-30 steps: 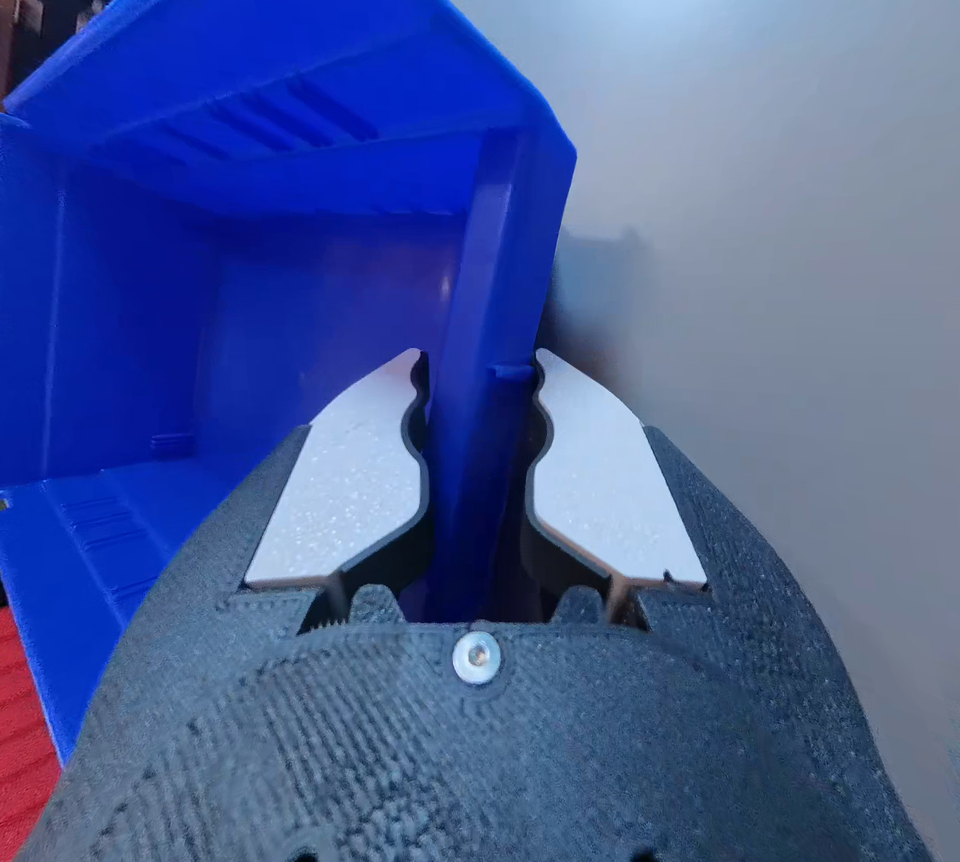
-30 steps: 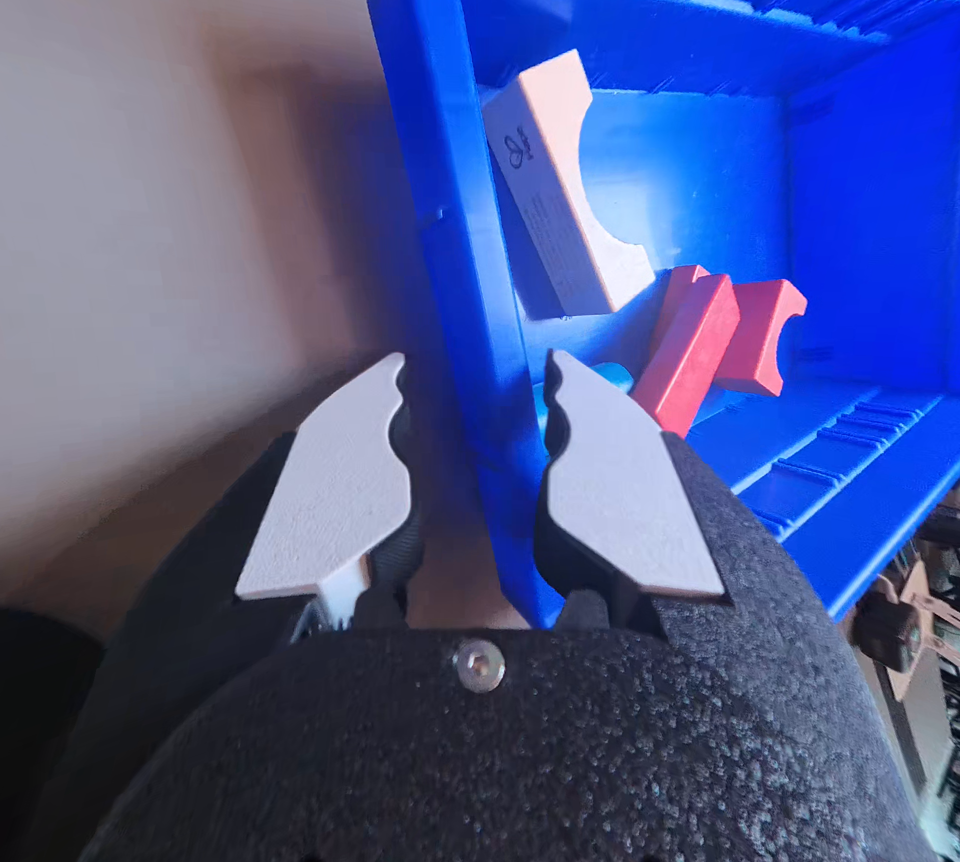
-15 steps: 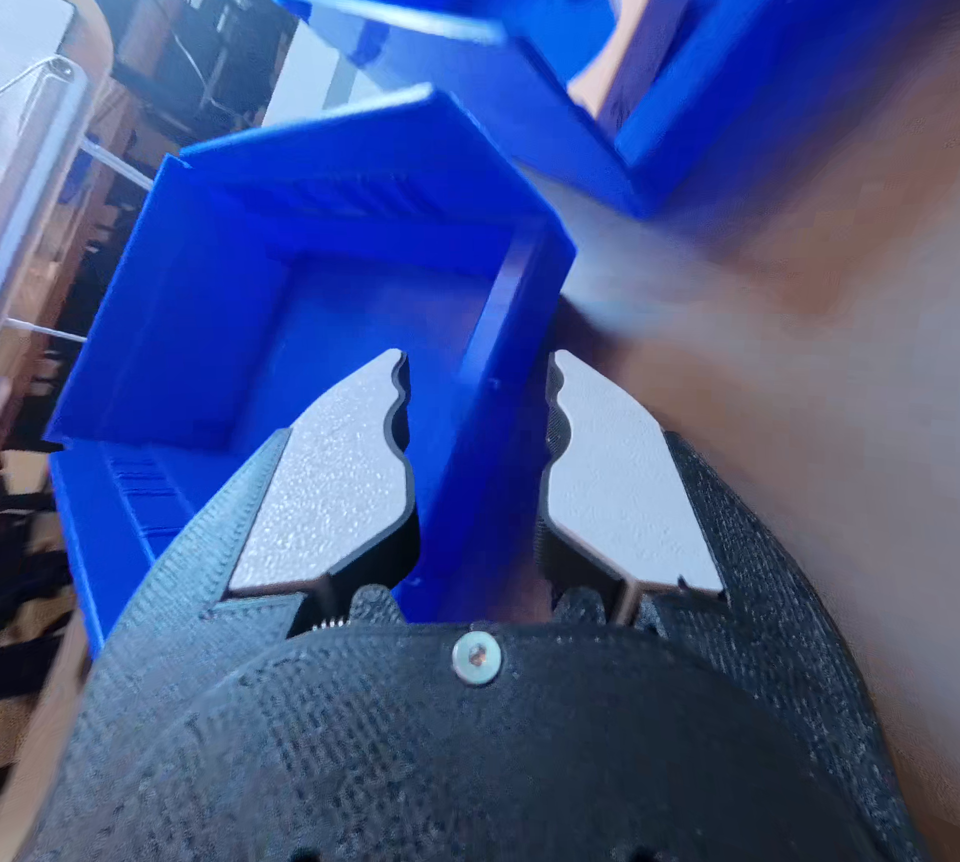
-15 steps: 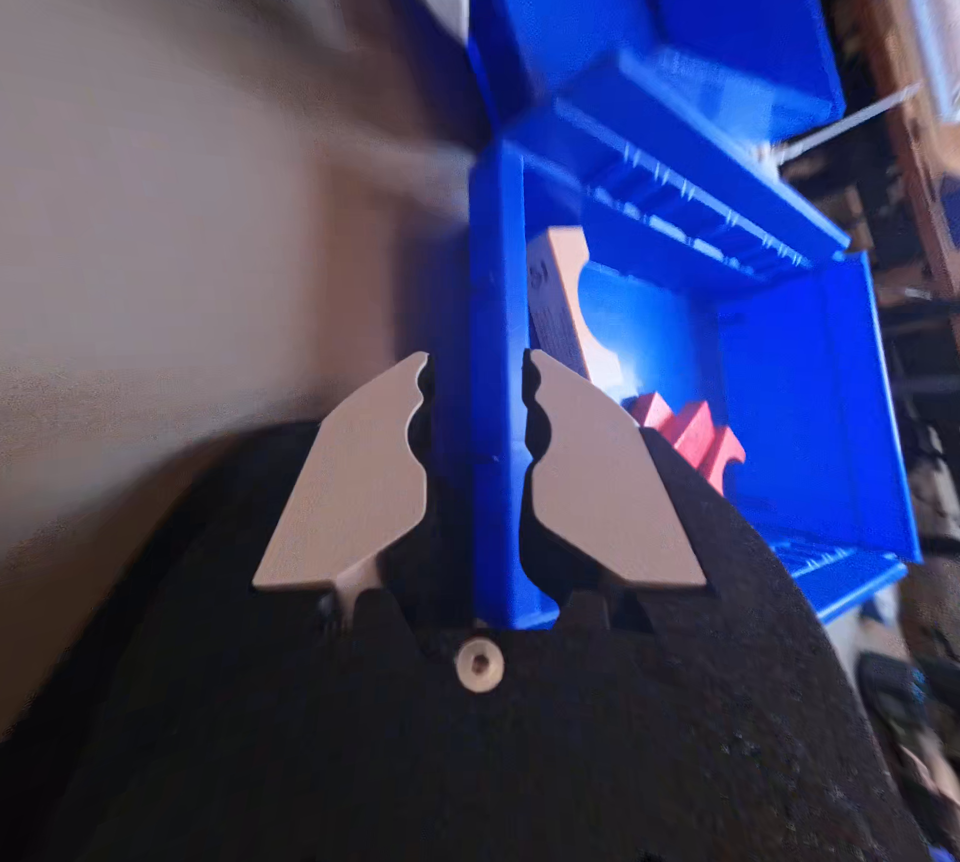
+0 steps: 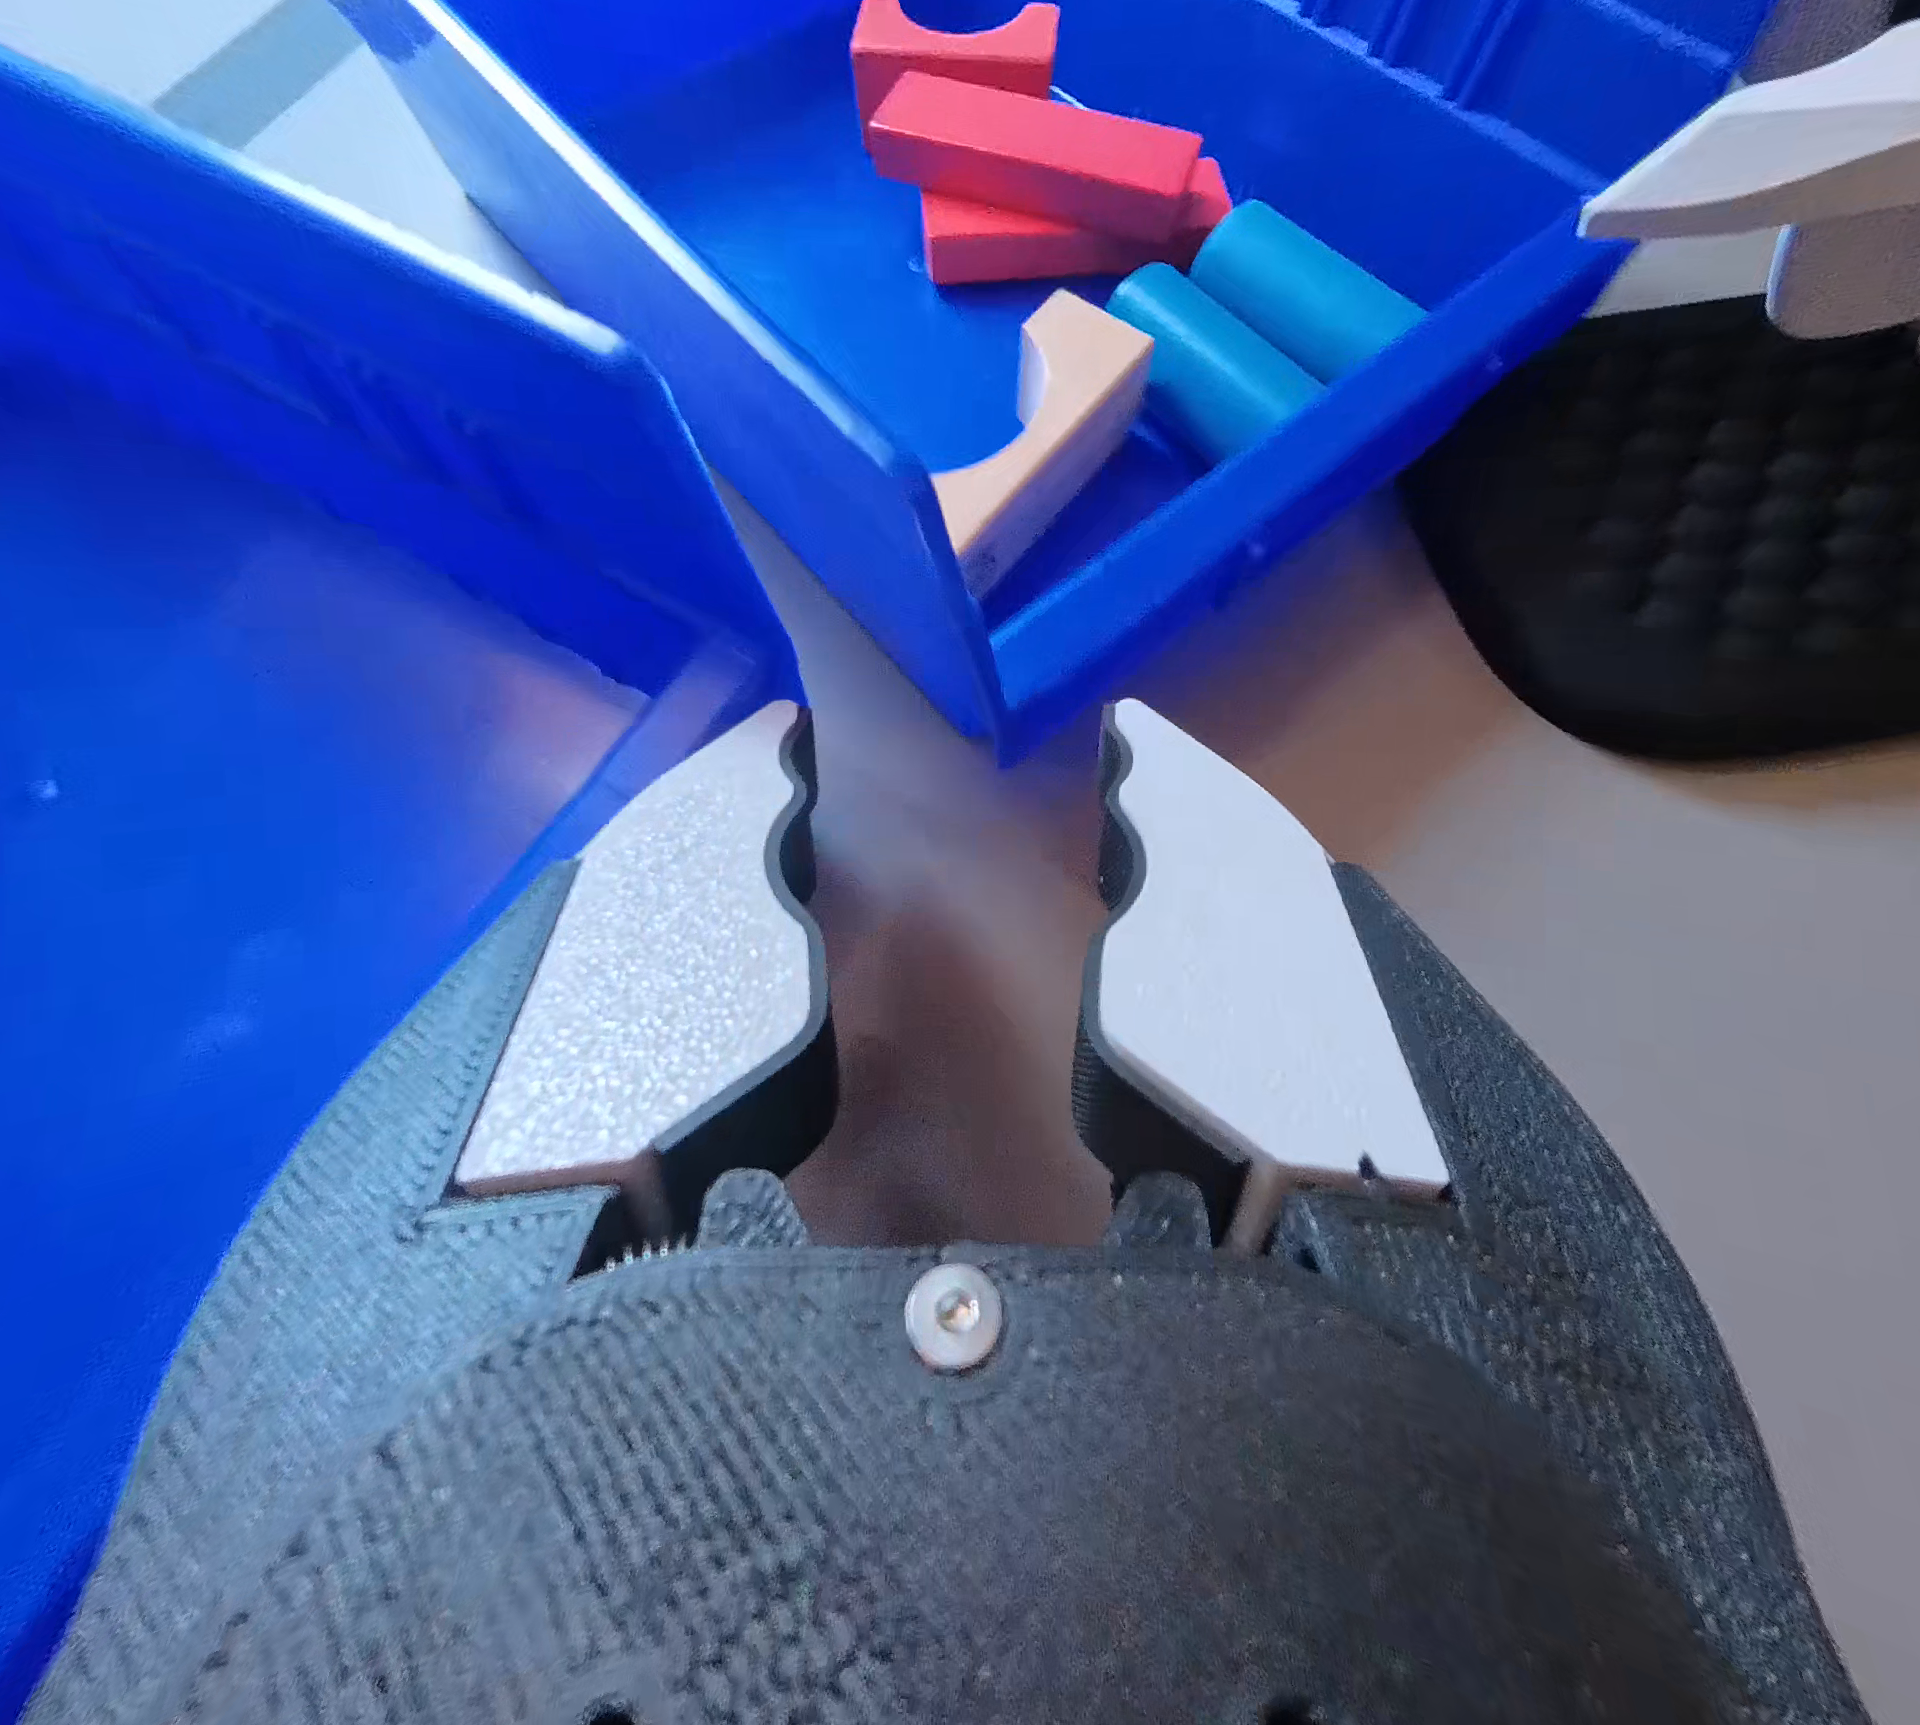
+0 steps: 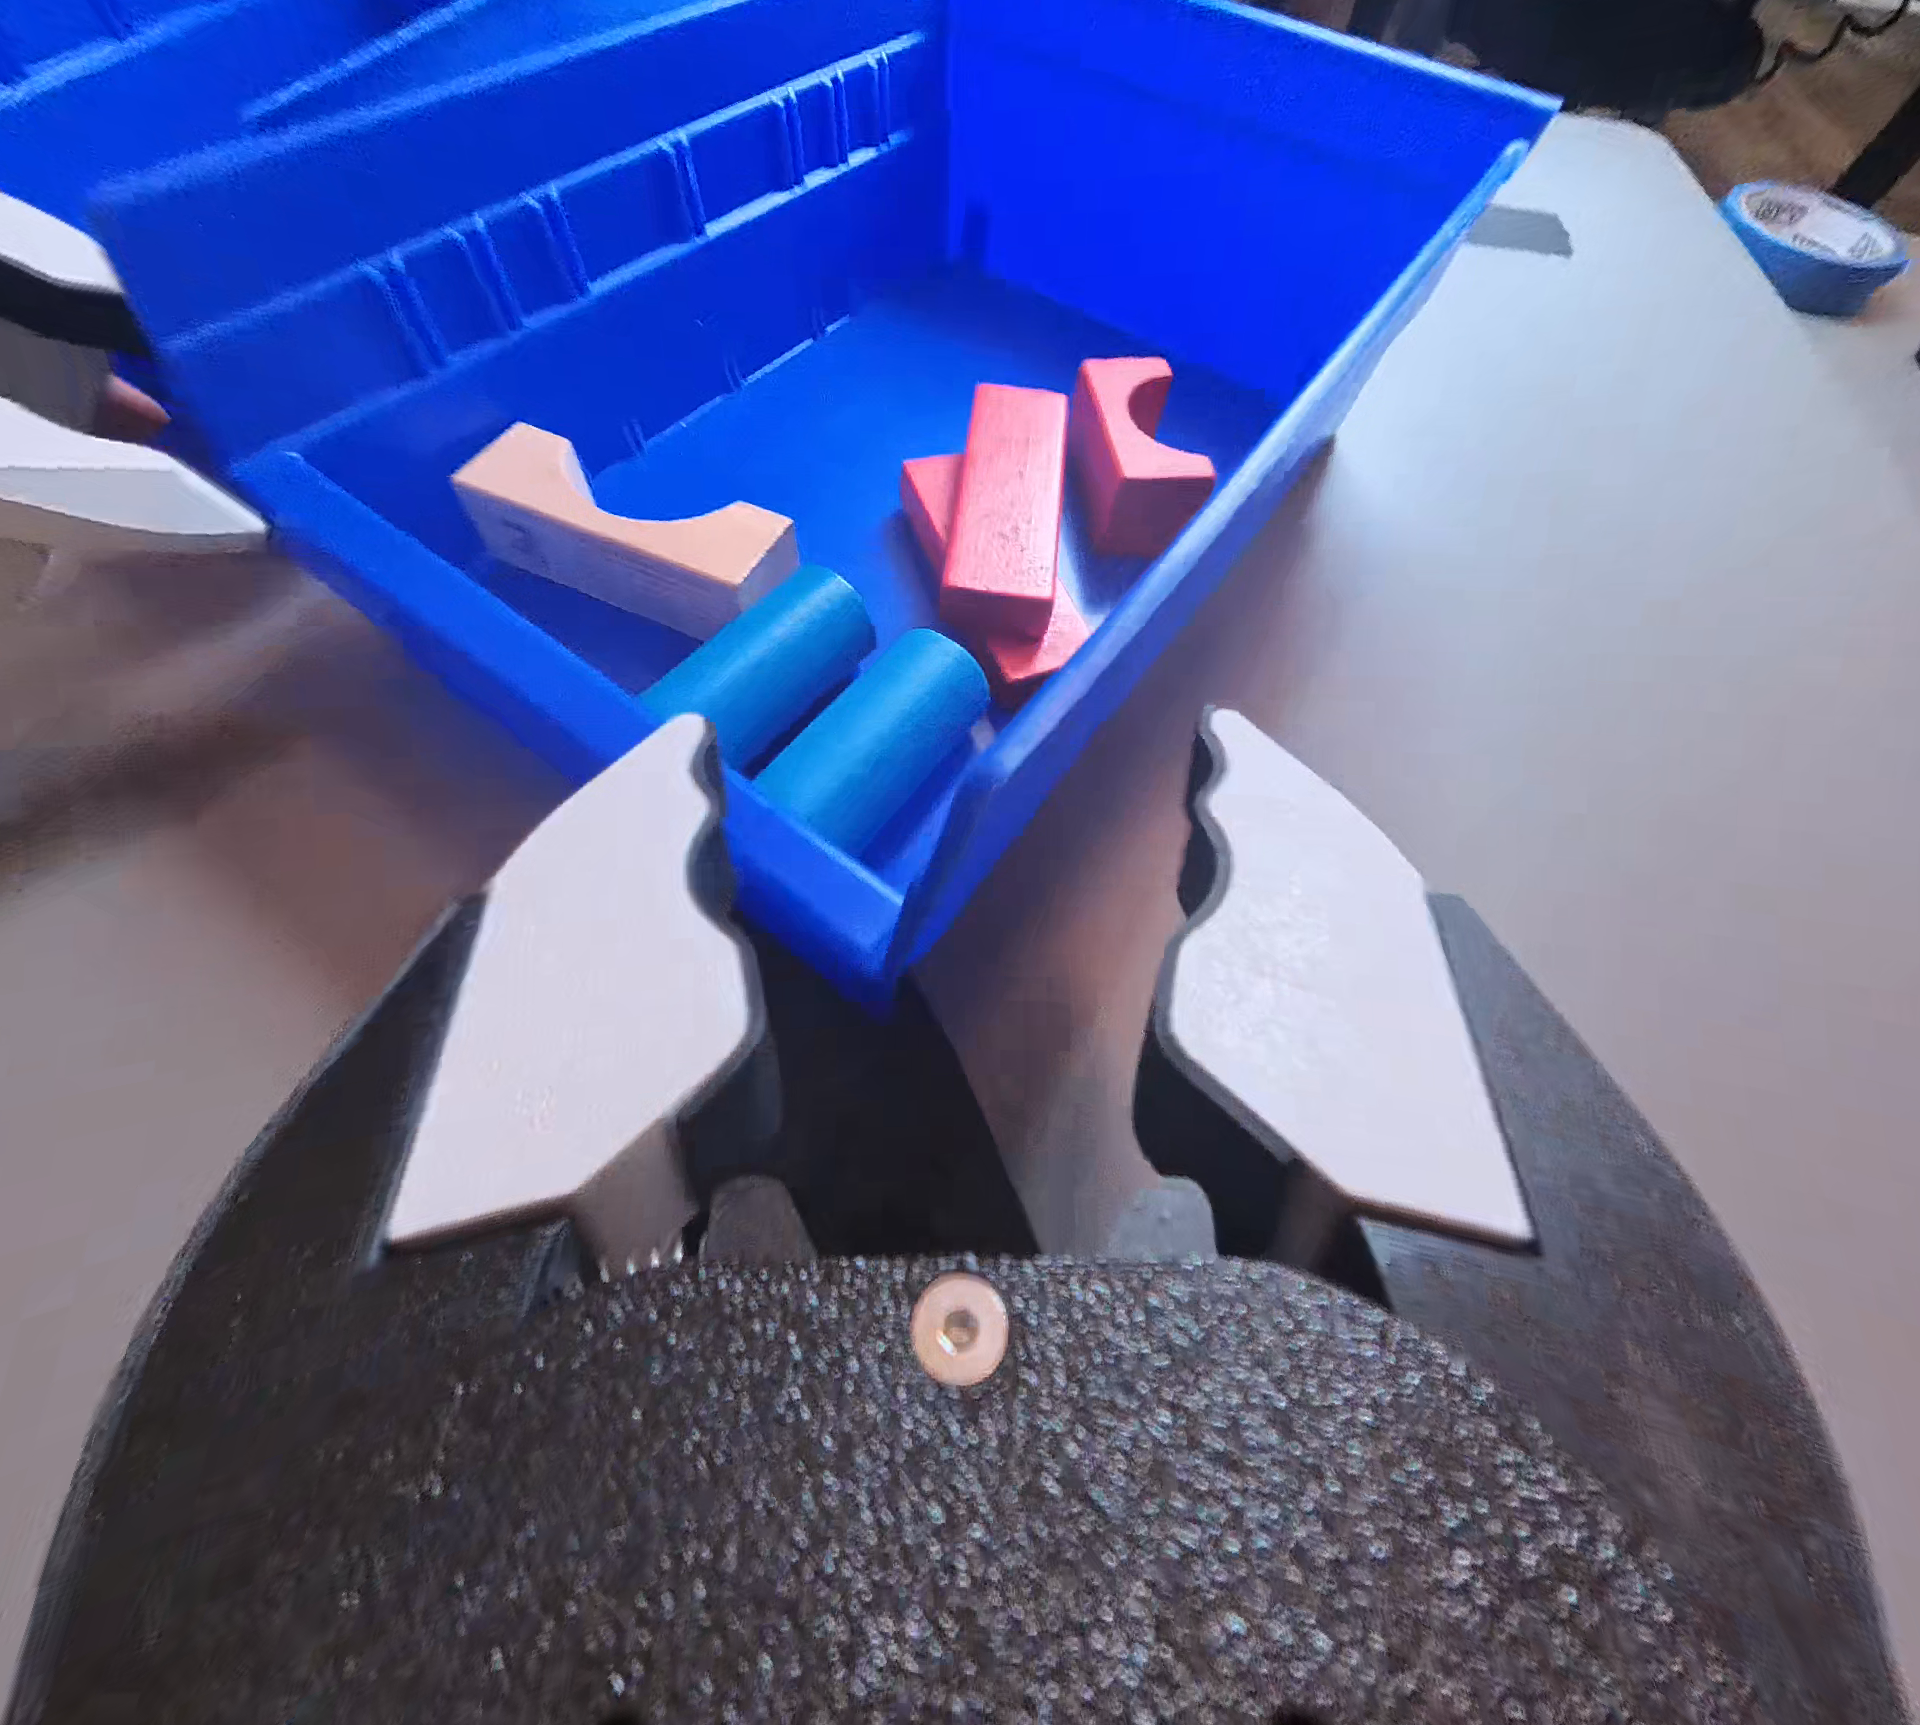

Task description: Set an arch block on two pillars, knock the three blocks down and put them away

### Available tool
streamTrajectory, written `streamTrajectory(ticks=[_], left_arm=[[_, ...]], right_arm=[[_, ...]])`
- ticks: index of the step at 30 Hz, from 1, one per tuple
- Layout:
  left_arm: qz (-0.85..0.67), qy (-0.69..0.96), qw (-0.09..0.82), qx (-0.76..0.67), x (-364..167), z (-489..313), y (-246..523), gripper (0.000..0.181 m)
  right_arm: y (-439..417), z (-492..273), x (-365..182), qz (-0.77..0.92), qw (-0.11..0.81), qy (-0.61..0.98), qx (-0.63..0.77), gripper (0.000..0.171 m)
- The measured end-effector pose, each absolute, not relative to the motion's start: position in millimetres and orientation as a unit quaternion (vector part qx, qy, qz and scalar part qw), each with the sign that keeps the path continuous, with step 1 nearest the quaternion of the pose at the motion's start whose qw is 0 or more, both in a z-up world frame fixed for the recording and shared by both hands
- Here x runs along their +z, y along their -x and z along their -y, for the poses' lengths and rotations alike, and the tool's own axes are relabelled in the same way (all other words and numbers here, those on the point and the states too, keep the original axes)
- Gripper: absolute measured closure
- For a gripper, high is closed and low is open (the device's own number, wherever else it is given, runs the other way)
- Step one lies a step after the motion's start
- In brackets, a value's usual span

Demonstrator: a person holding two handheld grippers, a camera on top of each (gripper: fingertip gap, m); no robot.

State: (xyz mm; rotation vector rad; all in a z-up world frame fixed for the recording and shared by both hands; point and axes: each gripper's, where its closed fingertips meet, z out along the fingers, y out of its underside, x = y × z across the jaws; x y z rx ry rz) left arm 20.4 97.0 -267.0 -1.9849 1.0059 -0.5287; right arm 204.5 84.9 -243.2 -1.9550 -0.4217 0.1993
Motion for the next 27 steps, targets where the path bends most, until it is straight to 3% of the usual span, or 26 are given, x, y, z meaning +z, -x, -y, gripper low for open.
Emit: streamTrajectory(ticks=[2,4,6,11,15,17,21,27], left_arm=[[-0.404,0.789,0.416,-0.201,-266.8,-104.2,-28.4,0.136],[-0.392,0.787,0.430,-0.206,-263.3,-108.7,-36.3,0.152],[-0.395,0.784,0.435,-0.200,-263.3,-109.0,-41.2,0.154],[-0.412,0.758,0.463,-0.202,-250.8,-95.8,-55.1,0.152],[-0.410,0.697,0.565,-0.162,-196.7,-83.3,-48.6,0.150],[-0.379,0.661,0.630,-0.151,-154.9,-75.9,-31.5,0.160],[-0.318,0.616,0.707,-0.139,-93.4,-52.9,15.6,0.158],[-0.230,0.583,0.779,-0.033,-48.9,-6.4,122.4,0.163]], right_arm=[[-206.3,-96.5,-246.1,0.177,0.525,0.830,0.064,0.137],[-214.4,-105.5,-243.7,0.164,0.528,0.832,0.040,0.151],[-223.8,-109.3,-236.6,0.155,0.547,0.823,0.005,0.161],[-231.9,-96.3,-189.1,0.136,0.632,0.762,-0.020,0.166],[-224.4,-81.9,-141.1,0.124,0.695,0.708,0.014,0.166],[-209.5,-75.3,-114.1,0.128,0.715,0.685,0.057,0.167],[-158.1,-70.5,-78.4,0.154,0.732,0.650,0.130,0.167],[-42.0,-53.9,-68.5,0.226,0.716,0.620,0.226,0.164]])
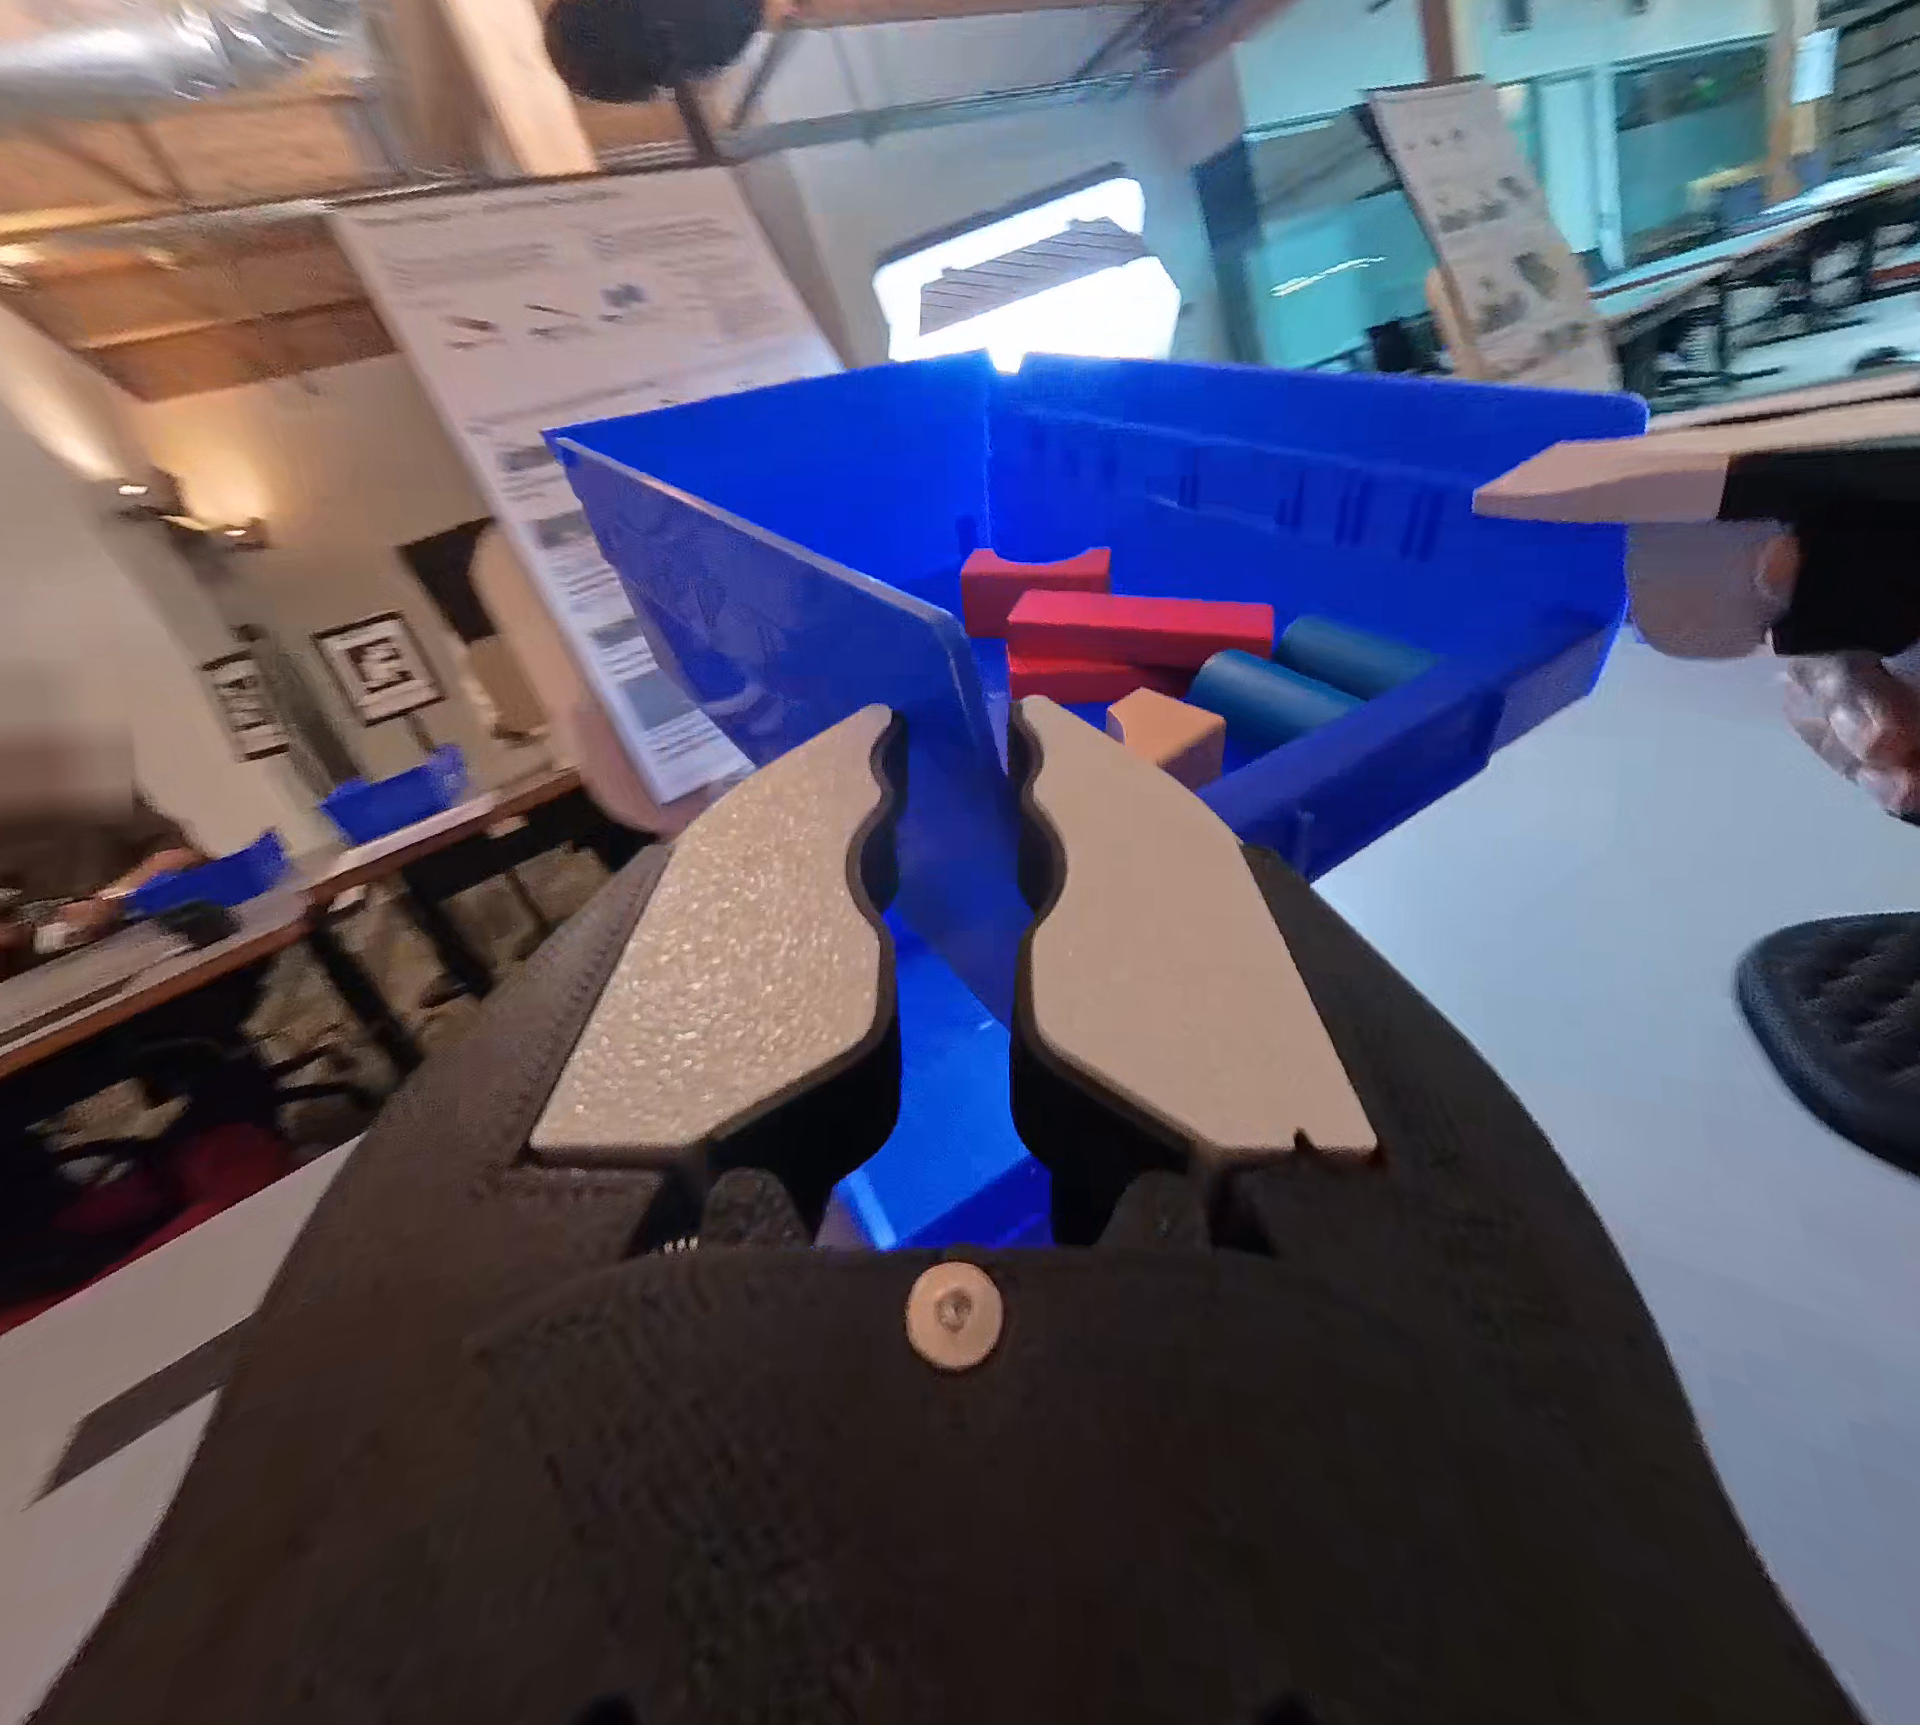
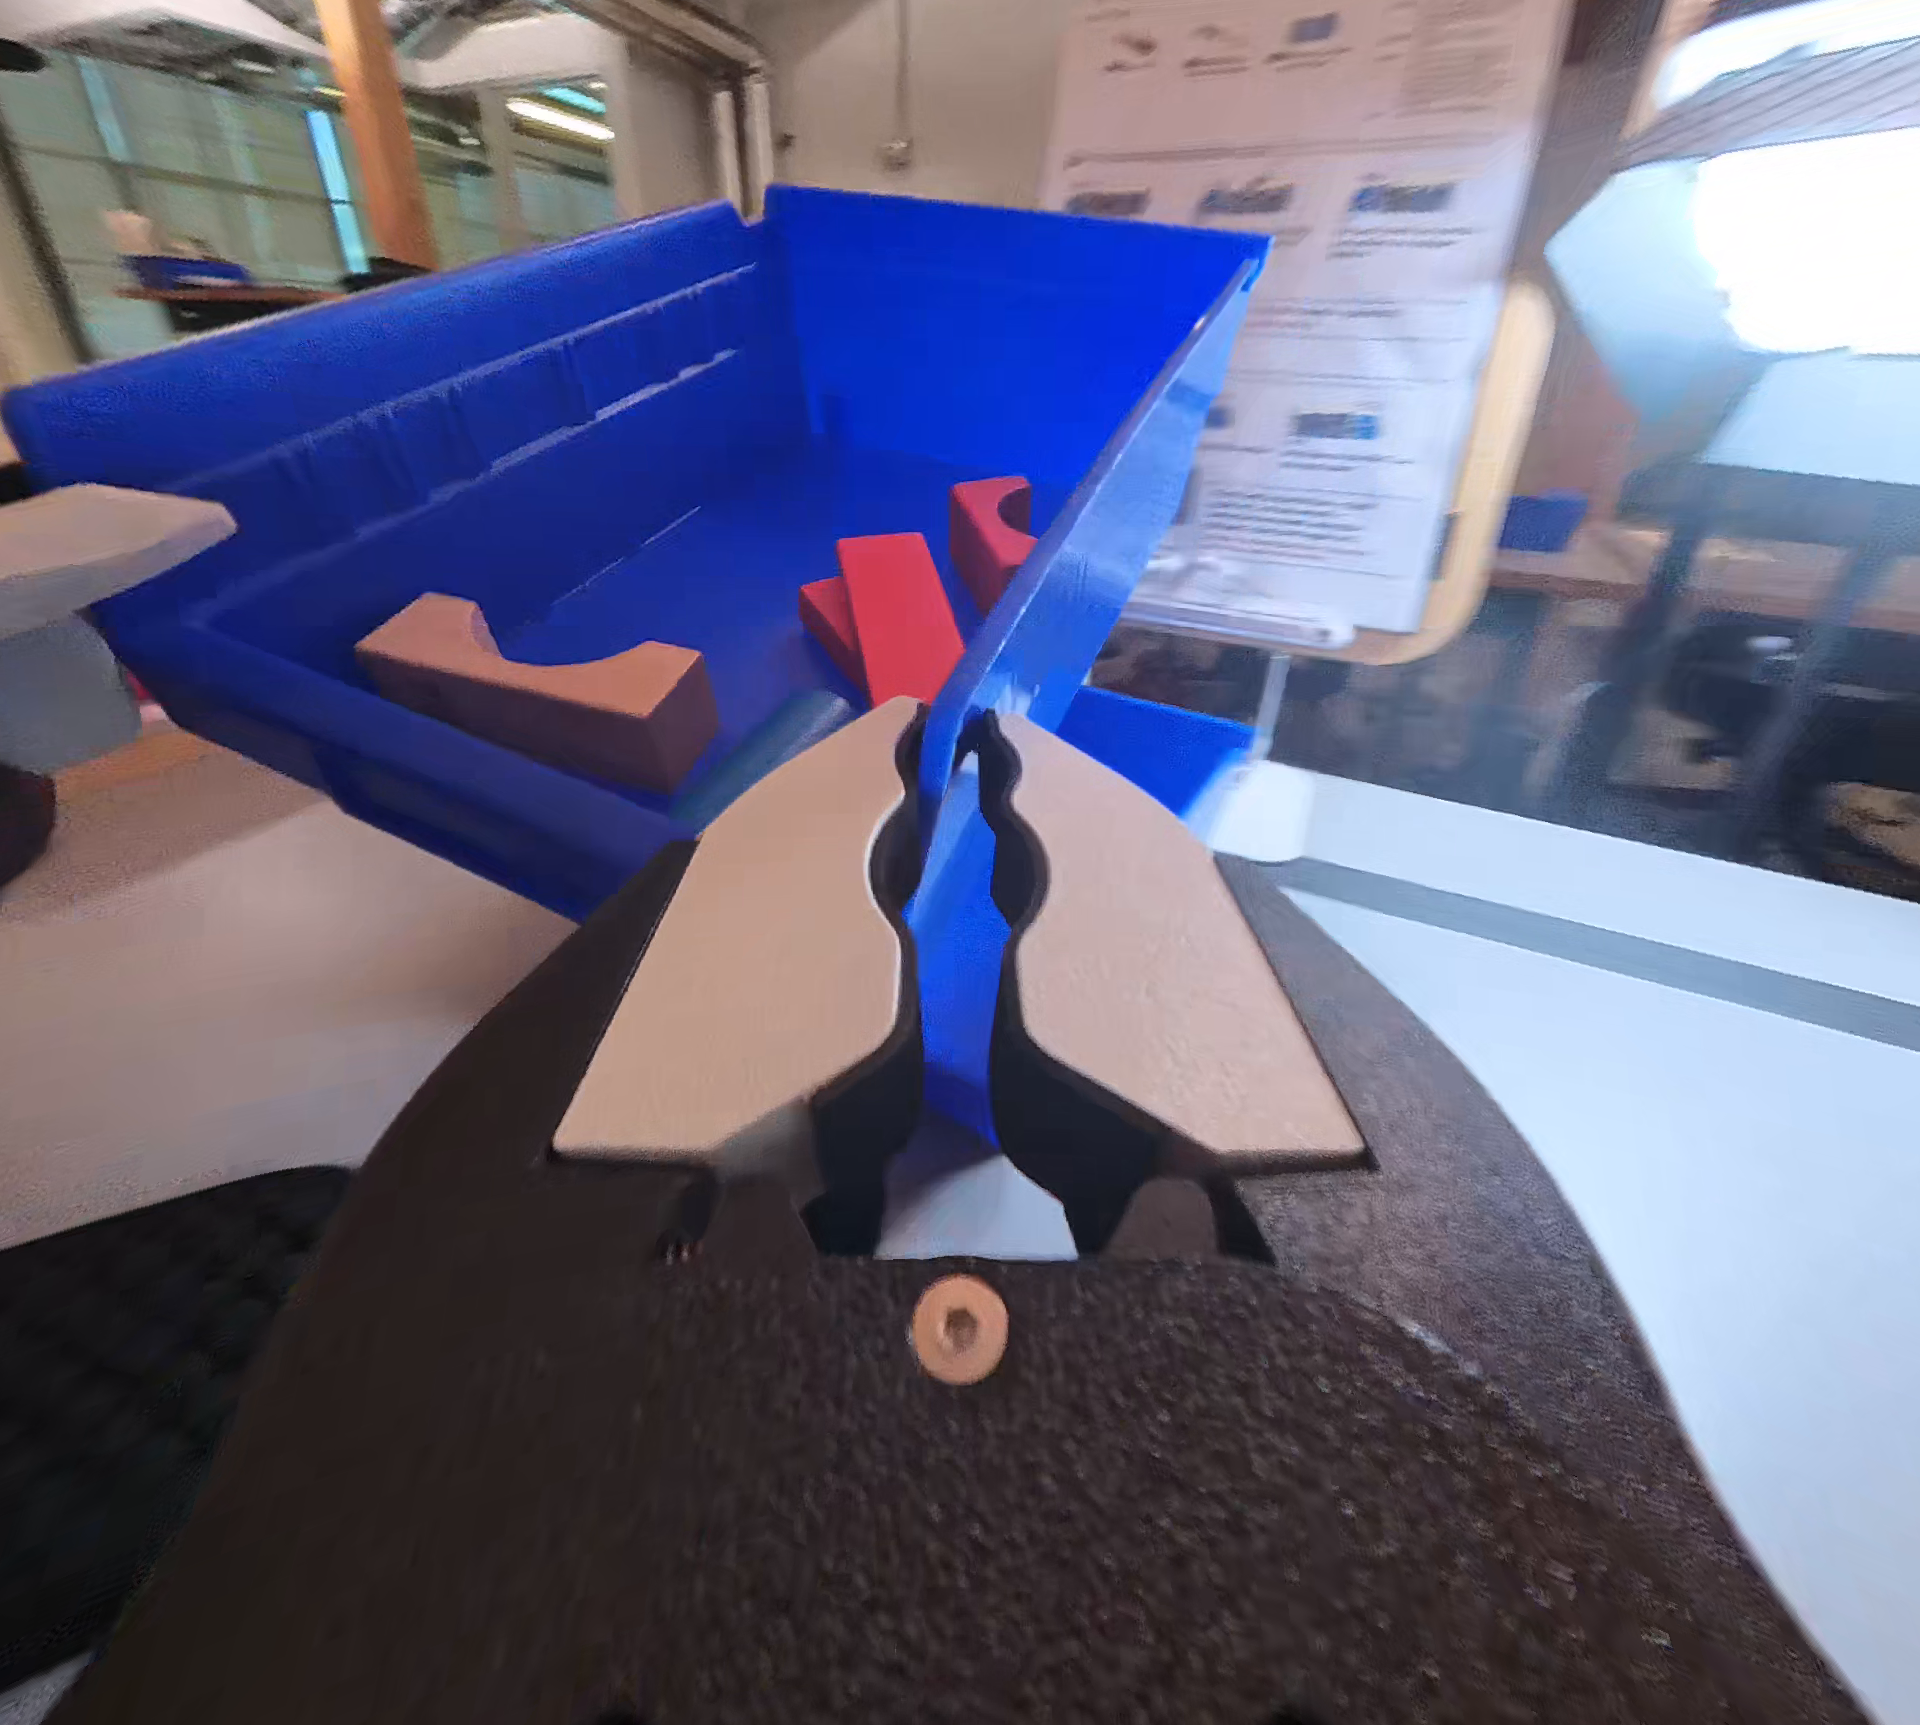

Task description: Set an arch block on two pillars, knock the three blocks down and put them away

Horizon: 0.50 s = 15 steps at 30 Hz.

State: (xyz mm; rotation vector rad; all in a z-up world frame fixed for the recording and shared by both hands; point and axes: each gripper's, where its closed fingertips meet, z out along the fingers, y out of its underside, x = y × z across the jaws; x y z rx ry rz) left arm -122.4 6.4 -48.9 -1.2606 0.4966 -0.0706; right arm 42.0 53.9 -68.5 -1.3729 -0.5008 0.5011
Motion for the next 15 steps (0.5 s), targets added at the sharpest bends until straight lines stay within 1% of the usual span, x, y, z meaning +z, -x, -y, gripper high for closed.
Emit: streamTrajectory(ticks=[4,9,13,15], left_arm=[[-0.175,0.583,0.793,0.027,-44.9,43.4,196.5,0.164],[-0.136,0.618,0.763,0.133,-58.3,83.8,279.5,0.167],[-0.096,0.665,0.724,0.153,-95.0,85.1,325.6,0.168],[-0.078,0.685,0.710,0.141,-118.3,79.9,340.3,0.169]], right_arm=[[48.8,-36.5,-90.2,0.288,0.664,0.620,0.302,0.162],[145.8,-18.6,-123.2,0.373,0.607,0.618,0.333,0.161],[191.9,-18.4,-167.5,0.409,0.554,0.634,0.353,0.159],[206.8,-22.6,-194.9,0.424,0.524,0.648,0.354,0.159]])
